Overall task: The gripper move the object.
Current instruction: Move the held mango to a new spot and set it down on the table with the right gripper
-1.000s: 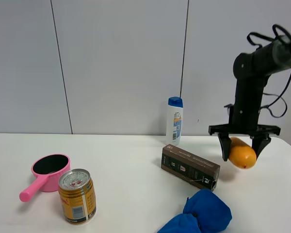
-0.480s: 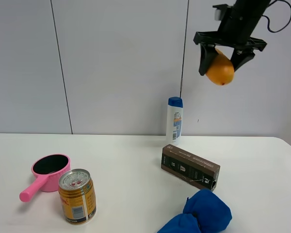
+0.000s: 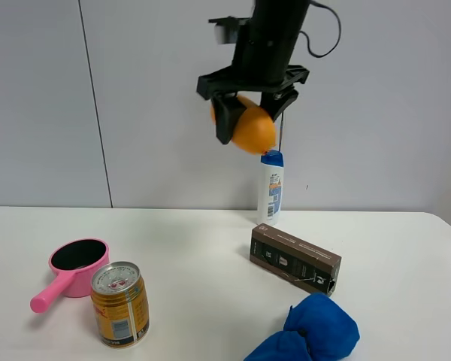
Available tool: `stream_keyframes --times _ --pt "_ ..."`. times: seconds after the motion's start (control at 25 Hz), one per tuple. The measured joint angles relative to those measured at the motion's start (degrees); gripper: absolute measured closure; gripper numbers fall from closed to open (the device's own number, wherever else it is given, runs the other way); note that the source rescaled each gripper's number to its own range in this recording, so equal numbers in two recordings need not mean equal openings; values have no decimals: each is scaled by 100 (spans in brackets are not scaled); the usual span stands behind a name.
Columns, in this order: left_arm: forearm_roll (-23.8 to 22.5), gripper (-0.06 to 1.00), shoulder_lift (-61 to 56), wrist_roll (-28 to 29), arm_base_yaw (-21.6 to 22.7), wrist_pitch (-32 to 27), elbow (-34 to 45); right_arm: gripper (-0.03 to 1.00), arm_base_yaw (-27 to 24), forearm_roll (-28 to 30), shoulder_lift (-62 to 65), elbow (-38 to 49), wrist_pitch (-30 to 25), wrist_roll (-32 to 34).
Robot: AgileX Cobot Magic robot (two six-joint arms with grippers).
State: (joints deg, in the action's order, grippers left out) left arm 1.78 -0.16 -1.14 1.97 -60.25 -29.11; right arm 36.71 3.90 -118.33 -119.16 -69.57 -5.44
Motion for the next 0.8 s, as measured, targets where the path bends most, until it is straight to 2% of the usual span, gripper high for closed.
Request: stream_keyframes --times 0.2,0.8 --pt "0 -6 0 2 0 0 0 97 379 71 -655 0 105 43" --pt "0 -6 0 2 0 0 0 97 399 36 -1739 0 645 127"
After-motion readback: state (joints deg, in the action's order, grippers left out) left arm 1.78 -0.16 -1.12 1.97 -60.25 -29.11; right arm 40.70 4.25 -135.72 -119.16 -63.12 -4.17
